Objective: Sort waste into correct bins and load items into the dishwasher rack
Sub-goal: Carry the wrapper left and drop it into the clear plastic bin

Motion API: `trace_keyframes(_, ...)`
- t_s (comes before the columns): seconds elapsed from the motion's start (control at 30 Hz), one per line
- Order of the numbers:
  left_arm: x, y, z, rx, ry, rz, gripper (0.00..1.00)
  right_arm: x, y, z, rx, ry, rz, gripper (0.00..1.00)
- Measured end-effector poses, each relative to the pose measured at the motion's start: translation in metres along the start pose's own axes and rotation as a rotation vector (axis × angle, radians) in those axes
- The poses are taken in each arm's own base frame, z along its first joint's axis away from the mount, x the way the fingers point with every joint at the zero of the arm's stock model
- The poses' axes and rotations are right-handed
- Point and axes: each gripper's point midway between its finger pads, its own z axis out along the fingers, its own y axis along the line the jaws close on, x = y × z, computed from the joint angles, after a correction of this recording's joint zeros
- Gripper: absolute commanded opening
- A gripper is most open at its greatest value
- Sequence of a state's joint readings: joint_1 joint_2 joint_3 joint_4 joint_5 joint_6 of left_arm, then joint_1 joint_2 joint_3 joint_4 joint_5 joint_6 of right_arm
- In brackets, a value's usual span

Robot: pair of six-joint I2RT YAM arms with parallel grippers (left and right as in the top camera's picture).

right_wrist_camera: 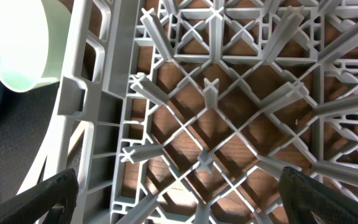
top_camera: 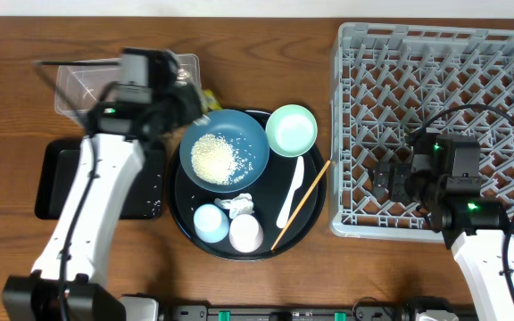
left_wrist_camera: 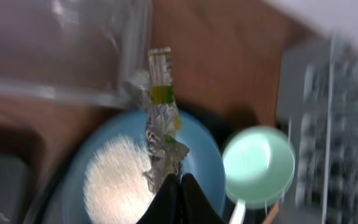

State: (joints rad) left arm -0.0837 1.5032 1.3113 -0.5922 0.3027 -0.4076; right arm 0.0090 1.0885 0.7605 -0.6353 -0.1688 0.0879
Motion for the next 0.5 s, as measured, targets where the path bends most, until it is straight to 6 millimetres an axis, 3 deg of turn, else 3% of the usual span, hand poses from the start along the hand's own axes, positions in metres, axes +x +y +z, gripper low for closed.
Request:
trace_keyframes(0.13, -0.04, 0.026, -0.009, -0.035, -0.135, -0.039, 0.06, 0.0, 0.0, 0.0, 0.0, 0.0, 0.0, 0.99)
trace_keyframes(0.3, -0.071, 0.061, -0.006, -0.12, -0.24, -0.078, 0.07, 0.0, 0.0, 0.0, 0.0, 0.0, 0.0, 0.99)
trace_keyframes(0.37, -0.079, 0.069, -0.001, -0.137, -0.261, -0.082, 0.17, 0.0, 0.0, 0.0, 0.0, 0.0, 0.0, 0.99)
trace_keyframes(0.43, -0.083, 0.075, 0.005, -0.147, -0.272, -0.084, 0.38, 0.0, 0.0, 0.0, 0.0, 0.0, 0.0, 0.99)
trace_keyframes(0.5, -0.085, 0.078, 0.009, -0.155, -0.277, -0.088, 0.46, 0.0, 0.0, 0.0, 0.0, 0.0, 0.0, 0.99)
